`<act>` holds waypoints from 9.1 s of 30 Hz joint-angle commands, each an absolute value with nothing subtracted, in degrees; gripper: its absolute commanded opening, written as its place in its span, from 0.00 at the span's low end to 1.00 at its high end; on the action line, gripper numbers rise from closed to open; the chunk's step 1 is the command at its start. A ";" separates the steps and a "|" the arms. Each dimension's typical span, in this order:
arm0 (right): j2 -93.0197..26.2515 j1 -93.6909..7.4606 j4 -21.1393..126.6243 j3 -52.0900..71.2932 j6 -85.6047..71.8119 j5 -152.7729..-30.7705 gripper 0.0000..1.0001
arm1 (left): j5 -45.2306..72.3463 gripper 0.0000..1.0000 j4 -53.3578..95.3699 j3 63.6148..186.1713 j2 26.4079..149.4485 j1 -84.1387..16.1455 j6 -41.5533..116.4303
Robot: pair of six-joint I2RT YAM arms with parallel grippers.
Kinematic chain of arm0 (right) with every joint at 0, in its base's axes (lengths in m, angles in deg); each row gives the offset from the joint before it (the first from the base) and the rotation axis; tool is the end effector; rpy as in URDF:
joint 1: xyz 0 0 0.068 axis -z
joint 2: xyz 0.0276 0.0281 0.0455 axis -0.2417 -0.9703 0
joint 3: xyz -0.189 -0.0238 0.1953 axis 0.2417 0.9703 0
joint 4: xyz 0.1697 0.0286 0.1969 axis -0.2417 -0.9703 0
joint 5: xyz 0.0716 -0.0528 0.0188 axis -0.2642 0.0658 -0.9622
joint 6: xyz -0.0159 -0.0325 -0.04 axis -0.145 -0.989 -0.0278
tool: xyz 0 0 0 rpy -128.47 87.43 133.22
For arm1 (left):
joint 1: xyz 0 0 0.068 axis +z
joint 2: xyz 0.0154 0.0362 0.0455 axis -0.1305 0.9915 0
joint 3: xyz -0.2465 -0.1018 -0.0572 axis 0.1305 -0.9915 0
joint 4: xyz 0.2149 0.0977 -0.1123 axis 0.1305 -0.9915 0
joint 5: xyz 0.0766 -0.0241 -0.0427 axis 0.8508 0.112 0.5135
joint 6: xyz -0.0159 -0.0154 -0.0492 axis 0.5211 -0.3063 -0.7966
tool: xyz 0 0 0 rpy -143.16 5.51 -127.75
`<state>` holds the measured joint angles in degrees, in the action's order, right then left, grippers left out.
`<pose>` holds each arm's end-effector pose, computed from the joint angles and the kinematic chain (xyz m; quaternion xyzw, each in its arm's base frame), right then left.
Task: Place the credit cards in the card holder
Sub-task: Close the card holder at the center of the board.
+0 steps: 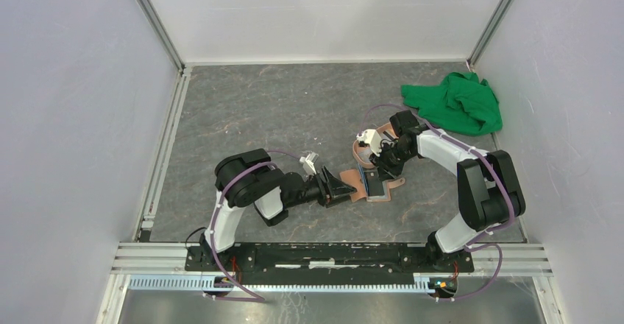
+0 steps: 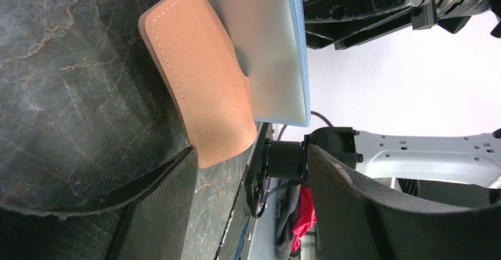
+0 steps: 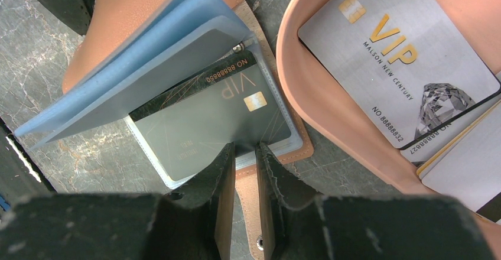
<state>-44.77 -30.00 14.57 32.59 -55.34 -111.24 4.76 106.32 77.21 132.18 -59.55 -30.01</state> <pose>0.2636 0.0925 0.1628 -0.4868 0.8363 0.2060 0.1459 0.1735 -0.2393 0.0789 -0.0789 0.7472 -0.6383 0.1676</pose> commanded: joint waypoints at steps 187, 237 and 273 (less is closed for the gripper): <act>-37.05 -22.61 16.89 31.36 -59.18 -123.11 0.00 | 14.15 0.40 42.88 109.11 115.10 -63.74 25.52; -36.30 -28.89 3.76 36.93 -82.45 -124.19 0.00 | 16.99 0.20 31.96 115.04 126.05 -63.84 22.65; -32.15 -42.50 10.06 42.66 -79.17 -110.00 0.00 | 16.28 0.18 32.09 115.13 125.79 -63.84 22.56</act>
<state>-31.74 -39.00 11.08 39.85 -79.49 -110.33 15.62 34.13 114.66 124.57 -63.83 22.91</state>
